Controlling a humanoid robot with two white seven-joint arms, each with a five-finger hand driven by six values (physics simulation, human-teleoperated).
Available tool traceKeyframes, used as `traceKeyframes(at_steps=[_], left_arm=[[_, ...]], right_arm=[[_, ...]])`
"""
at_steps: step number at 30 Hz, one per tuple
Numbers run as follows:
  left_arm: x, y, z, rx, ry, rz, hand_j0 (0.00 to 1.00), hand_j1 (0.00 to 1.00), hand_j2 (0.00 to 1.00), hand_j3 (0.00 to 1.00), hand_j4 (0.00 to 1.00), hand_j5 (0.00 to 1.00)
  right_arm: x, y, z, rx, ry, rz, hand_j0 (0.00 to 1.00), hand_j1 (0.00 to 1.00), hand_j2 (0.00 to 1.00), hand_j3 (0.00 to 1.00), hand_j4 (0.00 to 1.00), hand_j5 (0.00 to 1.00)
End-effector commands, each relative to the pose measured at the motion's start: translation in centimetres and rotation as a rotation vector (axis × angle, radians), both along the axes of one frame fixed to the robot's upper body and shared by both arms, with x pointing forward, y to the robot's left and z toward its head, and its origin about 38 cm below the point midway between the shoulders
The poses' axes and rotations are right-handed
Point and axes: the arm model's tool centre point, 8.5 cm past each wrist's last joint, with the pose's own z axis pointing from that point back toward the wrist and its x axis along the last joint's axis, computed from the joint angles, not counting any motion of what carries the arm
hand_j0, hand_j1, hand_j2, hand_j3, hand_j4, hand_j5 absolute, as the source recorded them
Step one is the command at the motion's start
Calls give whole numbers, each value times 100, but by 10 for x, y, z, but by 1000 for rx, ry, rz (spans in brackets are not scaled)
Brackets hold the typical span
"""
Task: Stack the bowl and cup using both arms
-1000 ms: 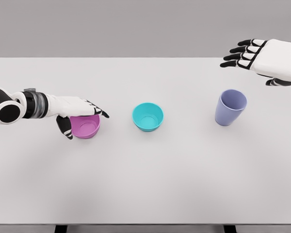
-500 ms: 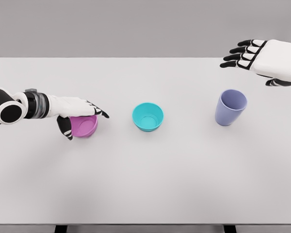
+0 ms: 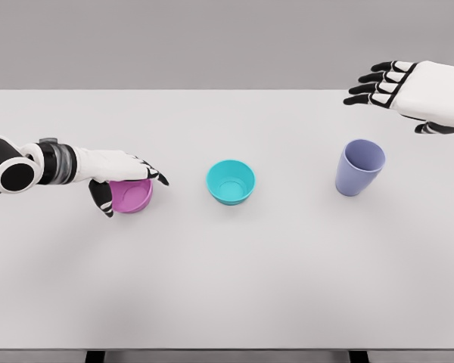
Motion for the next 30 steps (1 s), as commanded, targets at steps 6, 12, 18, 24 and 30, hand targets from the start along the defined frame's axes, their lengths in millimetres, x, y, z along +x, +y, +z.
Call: traceKeyframes(at_steps=[6,12,18,24,30], left_arm=[[0,0,3,-4,-4,0,93,93,93,93,93,93],[1,-2,8,-19,-12,-1,89,89,89,89,89,89],[1,-2,11,-25,-13,-2,86,86,86,86,86,86],[3,-4,16,-34,-23,-3,86,86,86,86,86,86],[2,-8,21,-44,-37,-15,86,86,86,86,86,86]], right_arm=[[0,0,1,4,1,-1,100,100,100,100,100,100],[0,0,1,3,0,-1,100,100,100,100,100,100],[0,0,1,3,-1,-2,100,100,100,100,100,100],[0,0,0,4,2,-2,100,100,100,100,100,100],[0,0,-1,4,5,-1,100,100,100,100,100,100]])
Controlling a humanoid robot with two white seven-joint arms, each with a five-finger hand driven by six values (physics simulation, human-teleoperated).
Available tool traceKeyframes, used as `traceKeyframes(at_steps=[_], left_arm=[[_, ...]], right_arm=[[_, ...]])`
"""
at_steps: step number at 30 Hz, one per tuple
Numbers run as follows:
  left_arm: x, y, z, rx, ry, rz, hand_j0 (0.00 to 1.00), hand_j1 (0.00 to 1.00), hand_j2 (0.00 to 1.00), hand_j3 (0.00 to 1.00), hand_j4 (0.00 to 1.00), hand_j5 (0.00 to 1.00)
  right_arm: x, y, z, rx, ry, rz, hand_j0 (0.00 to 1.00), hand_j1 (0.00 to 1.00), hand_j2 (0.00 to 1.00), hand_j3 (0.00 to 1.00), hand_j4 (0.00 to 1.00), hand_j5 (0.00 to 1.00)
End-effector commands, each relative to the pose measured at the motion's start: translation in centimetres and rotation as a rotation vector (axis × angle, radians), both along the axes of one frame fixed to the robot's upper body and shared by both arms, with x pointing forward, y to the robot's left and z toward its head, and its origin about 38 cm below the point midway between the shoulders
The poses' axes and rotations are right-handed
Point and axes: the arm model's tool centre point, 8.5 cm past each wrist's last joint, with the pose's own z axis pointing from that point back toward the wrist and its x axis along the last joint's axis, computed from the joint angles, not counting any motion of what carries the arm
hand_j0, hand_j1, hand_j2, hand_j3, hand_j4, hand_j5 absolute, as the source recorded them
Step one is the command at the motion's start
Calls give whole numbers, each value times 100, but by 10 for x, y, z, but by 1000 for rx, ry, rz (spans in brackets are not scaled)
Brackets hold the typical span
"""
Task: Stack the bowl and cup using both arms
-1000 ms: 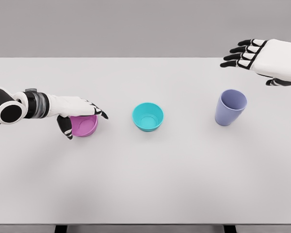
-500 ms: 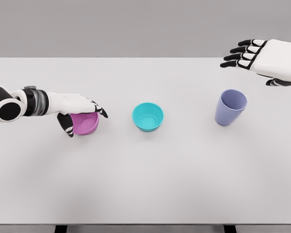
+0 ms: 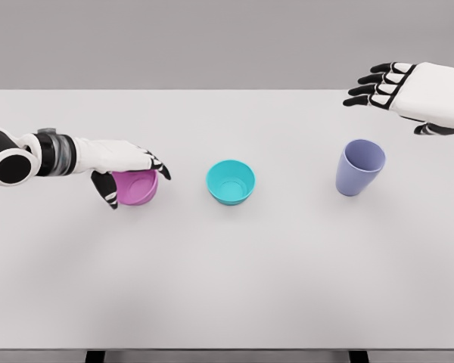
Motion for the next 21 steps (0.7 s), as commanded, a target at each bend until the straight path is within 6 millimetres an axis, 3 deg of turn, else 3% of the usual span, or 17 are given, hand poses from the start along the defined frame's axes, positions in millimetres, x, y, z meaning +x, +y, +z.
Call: traceKeyframes(at_steps=[1,21], left_arm=[[0,-1,2,-5,-5,-2,86,86,86,86,86,86],[2,-14,14,-33,-35,-30,86,86,86,86,86,86]], right_arm=[[0,0,0,4,1,-2,100,100,100,100,100,100],[0,-1,3,4,-4,-2,100,100,100,100,100,100]])
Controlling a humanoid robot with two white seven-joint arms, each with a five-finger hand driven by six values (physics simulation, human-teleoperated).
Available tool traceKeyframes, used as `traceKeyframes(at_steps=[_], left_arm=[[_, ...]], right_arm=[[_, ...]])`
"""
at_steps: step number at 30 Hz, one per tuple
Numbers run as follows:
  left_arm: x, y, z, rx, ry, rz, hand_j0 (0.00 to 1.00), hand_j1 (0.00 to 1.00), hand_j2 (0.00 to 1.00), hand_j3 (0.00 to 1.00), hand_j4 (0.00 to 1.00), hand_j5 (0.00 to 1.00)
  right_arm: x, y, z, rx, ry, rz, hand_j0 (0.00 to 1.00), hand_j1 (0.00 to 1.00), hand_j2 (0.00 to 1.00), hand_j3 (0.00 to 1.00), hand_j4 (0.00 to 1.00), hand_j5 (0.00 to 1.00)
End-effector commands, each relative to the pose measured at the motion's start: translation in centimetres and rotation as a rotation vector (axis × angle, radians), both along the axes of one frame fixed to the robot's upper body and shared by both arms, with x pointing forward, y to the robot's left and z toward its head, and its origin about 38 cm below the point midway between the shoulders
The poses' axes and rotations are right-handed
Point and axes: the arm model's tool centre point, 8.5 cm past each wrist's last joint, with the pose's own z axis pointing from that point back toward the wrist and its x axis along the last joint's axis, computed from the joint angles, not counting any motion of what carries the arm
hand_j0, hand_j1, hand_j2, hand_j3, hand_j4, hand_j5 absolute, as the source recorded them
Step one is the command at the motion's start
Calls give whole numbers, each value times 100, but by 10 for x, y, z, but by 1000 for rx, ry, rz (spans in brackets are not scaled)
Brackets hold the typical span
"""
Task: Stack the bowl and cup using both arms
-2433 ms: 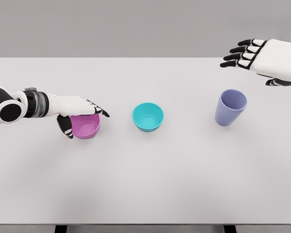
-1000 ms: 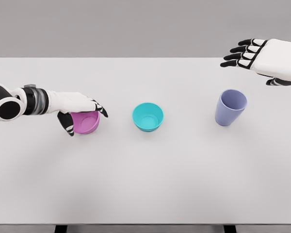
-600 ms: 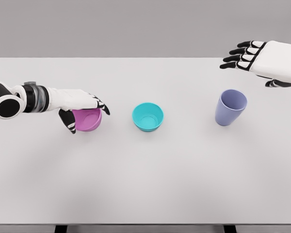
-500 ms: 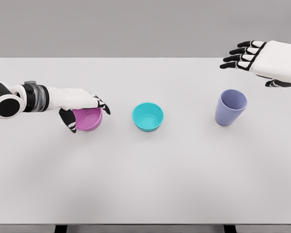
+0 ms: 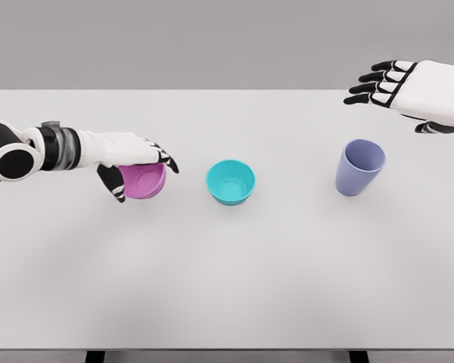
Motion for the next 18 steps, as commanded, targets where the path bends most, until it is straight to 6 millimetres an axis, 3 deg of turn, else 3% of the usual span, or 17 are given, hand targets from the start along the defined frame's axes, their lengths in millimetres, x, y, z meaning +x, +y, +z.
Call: traceKeyframes(at_steps=[1,18], left_arm=[[0,-5,1,-9,-3,-9,86,86,86,86,86,86],[3,-33,12,-43,-27,-64,86,86,86,86,86,86]], right_arm=[[0,-1,1,2,1,-3,100,100,100,100,100,100],[0,-1,0,2,2,-3,100,100,100,100,100,100]])
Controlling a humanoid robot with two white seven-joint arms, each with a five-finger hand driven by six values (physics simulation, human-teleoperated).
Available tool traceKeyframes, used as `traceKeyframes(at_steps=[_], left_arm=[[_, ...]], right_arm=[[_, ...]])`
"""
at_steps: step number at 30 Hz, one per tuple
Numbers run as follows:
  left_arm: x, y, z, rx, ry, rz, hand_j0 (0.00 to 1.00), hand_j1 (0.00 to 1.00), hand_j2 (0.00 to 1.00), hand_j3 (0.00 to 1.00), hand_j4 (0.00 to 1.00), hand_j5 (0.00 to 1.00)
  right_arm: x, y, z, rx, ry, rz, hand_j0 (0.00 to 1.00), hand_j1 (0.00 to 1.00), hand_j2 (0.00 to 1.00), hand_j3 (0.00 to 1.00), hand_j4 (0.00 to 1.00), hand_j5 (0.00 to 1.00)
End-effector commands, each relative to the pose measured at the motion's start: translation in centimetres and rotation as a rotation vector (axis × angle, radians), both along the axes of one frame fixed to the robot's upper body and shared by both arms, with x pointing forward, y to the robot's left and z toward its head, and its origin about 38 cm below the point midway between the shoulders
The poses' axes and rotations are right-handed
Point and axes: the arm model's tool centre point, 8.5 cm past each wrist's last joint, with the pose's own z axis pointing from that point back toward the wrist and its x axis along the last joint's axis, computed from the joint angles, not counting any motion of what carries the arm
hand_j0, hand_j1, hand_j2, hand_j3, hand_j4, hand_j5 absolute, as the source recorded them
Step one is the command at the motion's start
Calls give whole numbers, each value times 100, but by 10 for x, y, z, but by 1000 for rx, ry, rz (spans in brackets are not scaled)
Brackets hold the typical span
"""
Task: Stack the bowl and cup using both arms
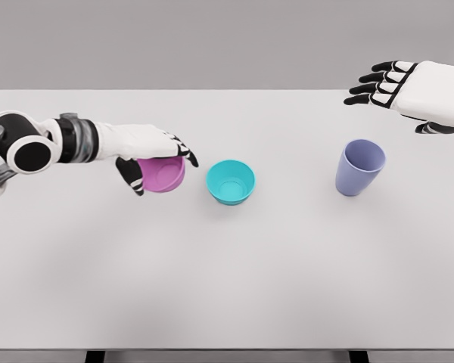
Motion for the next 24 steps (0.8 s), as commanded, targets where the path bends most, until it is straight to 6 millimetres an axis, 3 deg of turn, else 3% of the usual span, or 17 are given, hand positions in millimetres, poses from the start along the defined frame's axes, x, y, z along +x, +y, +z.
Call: traceKeyframes(at_steps=[1,24], left_arm=[[0,-4,1,-6,-1,-9,86,86,86,86,86,86],[-2,-54,7,-54,-21,-102,85,85,85,85,85,85]], right_arm=[[0,0,0,4,1,-2,100,100,100,100,100,100],[0,0,0,5,2,-1,100,100,100,100,100,100]])
